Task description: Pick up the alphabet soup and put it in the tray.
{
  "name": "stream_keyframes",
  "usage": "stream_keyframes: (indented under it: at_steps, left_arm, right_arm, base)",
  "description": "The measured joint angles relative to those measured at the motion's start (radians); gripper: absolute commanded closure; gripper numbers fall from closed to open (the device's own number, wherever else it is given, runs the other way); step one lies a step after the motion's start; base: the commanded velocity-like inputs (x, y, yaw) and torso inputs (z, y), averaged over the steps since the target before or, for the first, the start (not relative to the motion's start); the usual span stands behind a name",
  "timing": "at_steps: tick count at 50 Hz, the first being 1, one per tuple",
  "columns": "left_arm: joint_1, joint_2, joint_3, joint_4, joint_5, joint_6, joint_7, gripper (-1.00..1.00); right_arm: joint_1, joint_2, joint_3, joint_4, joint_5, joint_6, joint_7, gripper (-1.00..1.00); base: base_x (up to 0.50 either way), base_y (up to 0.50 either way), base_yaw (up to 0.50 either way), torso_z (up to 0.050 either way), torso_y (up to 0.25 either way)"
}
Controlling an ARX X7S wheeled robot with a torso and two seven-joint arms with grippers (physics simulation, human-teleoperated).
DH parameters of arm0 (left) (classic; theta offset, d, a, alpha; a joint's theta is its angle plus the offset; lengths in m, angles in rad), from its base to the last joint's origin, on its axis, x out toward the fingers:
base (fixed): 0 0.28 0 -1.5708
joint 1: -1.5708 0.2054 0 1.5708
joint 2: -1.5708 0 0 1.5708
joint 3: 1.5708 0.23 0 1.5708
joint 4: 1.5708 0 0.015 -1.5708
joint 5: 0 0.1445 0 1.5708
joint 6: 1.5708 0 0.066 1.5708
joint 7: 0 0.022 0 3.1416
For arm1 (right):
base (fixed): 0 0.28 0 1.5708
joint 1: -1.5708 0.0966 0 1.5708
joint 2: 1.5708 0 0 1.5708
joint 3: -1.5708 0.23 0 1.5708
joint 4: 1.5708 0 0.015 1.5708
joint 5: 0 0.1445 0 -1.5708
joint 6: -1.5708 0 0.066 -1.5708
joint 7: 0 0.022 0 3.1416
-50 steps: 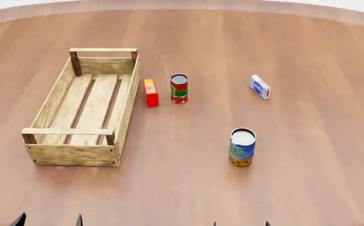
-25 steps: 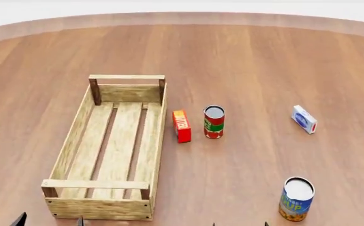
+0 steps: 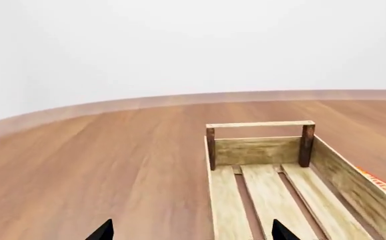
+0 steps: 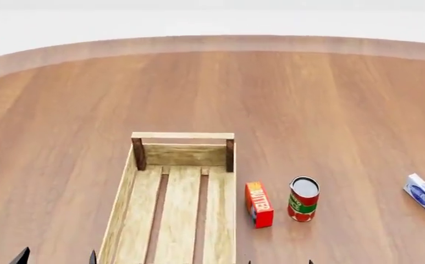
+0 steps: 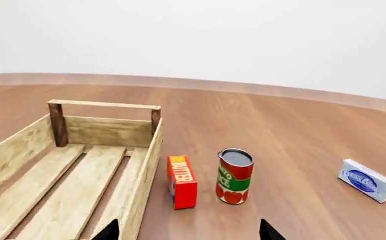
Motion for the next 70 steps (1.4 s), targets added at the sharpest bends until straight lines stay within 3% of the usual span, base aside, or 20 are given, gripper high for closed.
stream_keyframes:
  at_steps: [19,28,53,61,70]
  left_arm:
    - [0.001,-0.018,0.021,0.003,-0.017,0.003,-0.020,-1.00]
    - [-0.002,-0.024,0.029,0.000,-0.024,0.006,-0.029,-1.00]
    - [-0.001,-0.042,0.052,-0.005,-0.030,0.016,-0.054,-1.00]
    - [0.002,-0.047,0.056,-0.002,-0.038,0.026,-0.057,-1.00]
    - [0.004,-0.051,0.058,0.004,-0.049,0.035,-0.063,-1.00]
  right_arm:
    - [0.006,0.016,-0.020,0.011,0.018,-0.001,0.020,-1.00]
    - [0.007,0.021,-0.019,0.000,0.046,0.027,0.025,-1.00]
    - [-0.022,0.199,0.084,-0.524,0.317,0.747,0.001,-1.00]
    - [-0.071,0.268,0.223,-0.676,0.434,0.934,-0.022,-1.00]
    - [-0.204,0.327,0.445,-0.776,0.508,1.016,-0.065,-1.00]
  base:
    - [0.50,0.21,0.00,0.000,0.001]
    - [0.01,0.00,0.00,0.000,0.000]
    - [0.00,0.00,0.00,0.000,0.000]
    - [0.00,0.00,0.00,0.000,0.000]
    - [0.00,0.00,0.00,0.000,0.000]
